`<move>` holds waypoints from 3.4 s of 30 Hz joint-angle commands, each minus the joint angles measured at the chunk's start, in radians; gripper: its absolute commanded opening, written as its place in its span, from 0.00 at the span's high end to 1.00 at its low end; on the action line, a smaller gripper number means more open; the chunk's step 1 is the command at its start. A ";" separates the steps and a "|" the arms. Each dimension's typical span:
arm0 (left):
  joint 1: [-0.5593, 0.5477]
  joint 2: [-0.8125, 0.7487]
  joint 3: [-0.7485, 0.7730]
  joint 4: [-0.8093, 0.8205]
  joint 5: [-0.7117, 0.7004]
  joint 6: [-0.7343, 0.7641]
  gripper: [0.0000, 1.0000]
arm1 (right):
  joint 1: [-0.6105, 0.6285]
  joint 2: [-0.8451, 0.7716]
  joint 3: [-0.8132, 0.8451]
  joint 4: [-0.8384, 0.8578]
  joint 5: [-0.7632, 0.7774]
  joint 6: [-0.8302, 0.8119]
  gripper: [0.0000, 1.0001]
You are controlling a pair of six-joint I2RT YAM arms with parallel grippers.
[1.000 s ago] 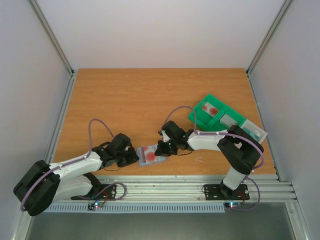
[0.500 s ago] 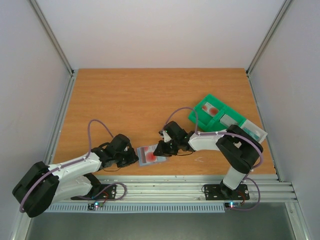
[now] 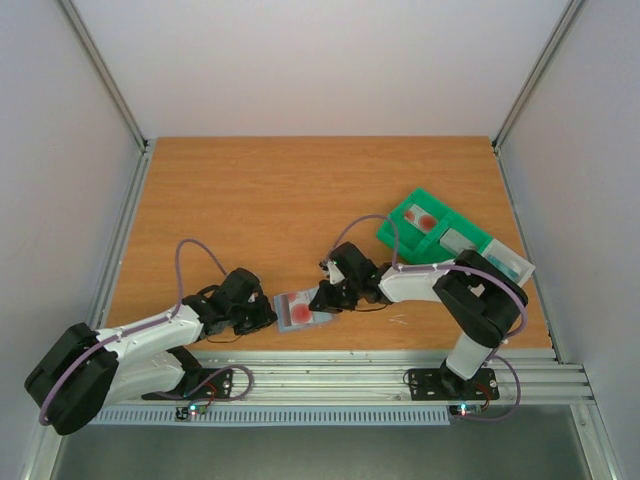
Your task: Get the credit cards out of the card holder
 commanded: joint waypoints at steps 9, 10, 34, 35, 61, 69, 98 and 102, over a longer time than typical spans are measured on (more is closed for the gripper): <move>0.004 -0.009 -0.027 -0.010 -0.010 -0.003 0.91 | -0.068 -0.099 -0.049 -0.045 -0.016 -0.048 0.99; 0.005 -0.009 -0.026 -0.010 -0.009 -0.004 0.91 | -0.073 -0.110 -0.050 -0.059 -0.016 -0.056 0.99; 0.005 -0.192 0.165 -0.208 0.073 0.038 0.35 | -0.159 -0.347 -0.009 -0.261 -0.216 -0.240 0.99; 0.005 -0.195 0.188 -0.226 0.090 0.056 0.34 | -0.159 -0.362 -0.003 -0.281 -0.233 -0.253 0.99; 0.009 -0.221 0.378 -0.229 0.474 0.308 0.47 | -0.143 -0.572 0.053 -0.361 -0.589 -0.347 0.99; 0.026 -0.253 0.309 -0.058 0.529 0.206 0.88 | -0.144 -0.565 0.051 -0.367 -0.584 -0.351 0.99; 0.075 -0.510 0.155 0.068 0.138 -0.059 0.99 | -0.142 -0.718 -0.066 -0.028 -0.161 0.260 0.47; 0.076 -0.596 0.100 0.143 0.048 -0.126 1.00 | -0.133 -0.730 -0.086 0.028 -0.112 0.316 0.48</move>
